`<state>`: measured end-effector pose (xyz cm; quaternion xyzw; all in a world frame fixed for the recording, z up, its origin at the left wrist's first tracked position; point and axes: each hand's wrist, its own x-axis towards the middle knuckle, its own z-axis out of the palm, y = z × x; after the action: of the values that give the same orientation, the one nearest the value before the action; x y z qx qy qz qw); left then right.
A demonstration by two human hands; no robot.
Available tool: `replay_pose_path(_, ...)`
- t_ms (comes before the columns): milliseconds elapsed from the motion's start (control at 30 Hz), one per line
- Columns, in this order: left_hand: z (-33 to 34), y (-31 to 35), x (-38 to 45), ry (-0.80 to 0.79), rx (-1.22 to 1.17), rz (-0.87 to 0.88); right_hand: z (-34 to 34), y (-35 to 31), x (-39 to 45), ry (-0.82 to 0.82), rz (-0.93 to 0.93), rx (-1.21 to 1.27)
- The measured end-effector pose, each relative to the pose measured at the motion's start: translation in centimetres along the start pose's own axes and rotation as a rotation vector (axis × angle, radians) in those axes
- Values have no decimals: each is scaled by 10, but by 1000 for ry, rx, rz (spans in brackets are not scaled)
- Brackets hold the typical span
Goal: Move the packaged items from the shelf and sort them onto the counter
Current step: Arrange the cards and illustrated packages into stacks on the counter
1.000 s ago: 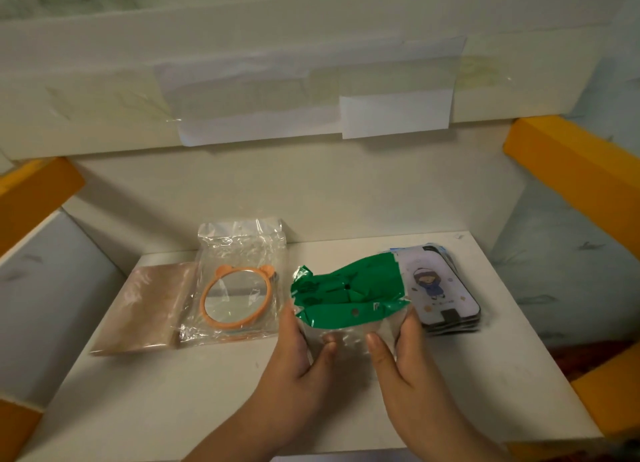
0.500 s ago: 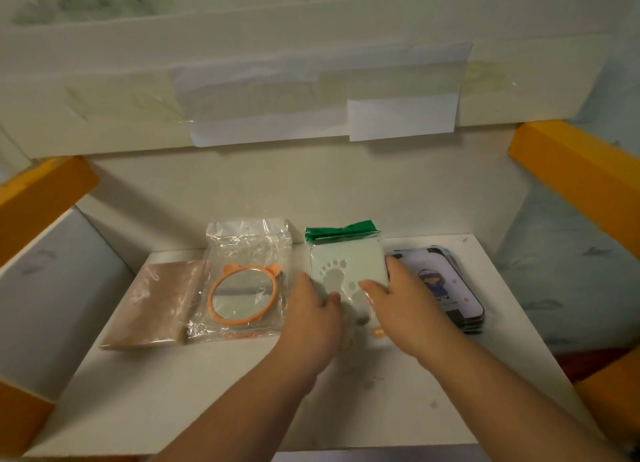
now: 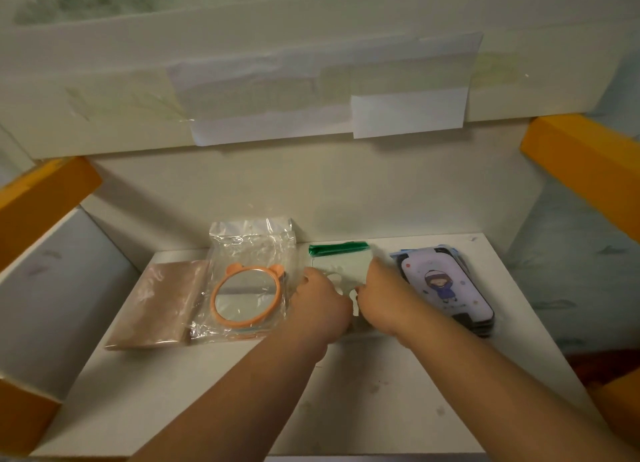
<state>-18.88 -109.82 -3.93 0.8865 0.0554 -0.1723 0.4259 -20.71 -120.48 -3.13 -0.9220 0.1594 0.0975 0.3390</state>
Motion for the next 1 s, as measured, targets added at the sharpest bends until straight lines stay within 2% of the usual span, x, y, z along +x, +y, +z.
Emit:
replay_pose_path(167, 5, 4, -6, 71, 324, 170, -12, 5, -13, -29, -91, -36)
replay_pose_path(233, 9, 6, -8, 118, 371, 296, -24, 12, -21, 45, -179, 1)
replay_pose_path(300, 14, 12, -14, 149, 289, 464, -39, 23, -29, 183, -232, 37)
replay_pose_path(367, 25, 26, -25, 60, 106, 567, -53, 42, -33, 321, -215, 59)
replay_pose_path(467, 50, 42, -34, -180, -37, 589, -67, 69, -36, 430, -69, 62)
replay_pose_path(533, 72, 42, -28, -242, -51, 524, -68, 85, -32, 394, 64, 4)
replay_pose_path(600, 89, 37, -17, -316, -83, 378, -65, 95, -30, 262, 127, -19)
replay_pose_path(667, 99, 36, -13, -354, -129, 305, -64, 104, -28, 197, 97, 23)
replay_pose_path(767, 104, 43, -11, -373, -233, 264, -71, 108, -28, 196, 73, 203)
replay_pose_path(833, 104, 51, -11, -379, -318, 222, -71, 110, -26, 195, 85, 234)
replay_pose_path(933, 105, 61, -10, -344, -492, 42, -69, 115, -25, 177, 75, 287)
replay_pose_path(1000, 105, 62, -12, -339, -614, -55, -68, 120, -28, 168, 51, 440)
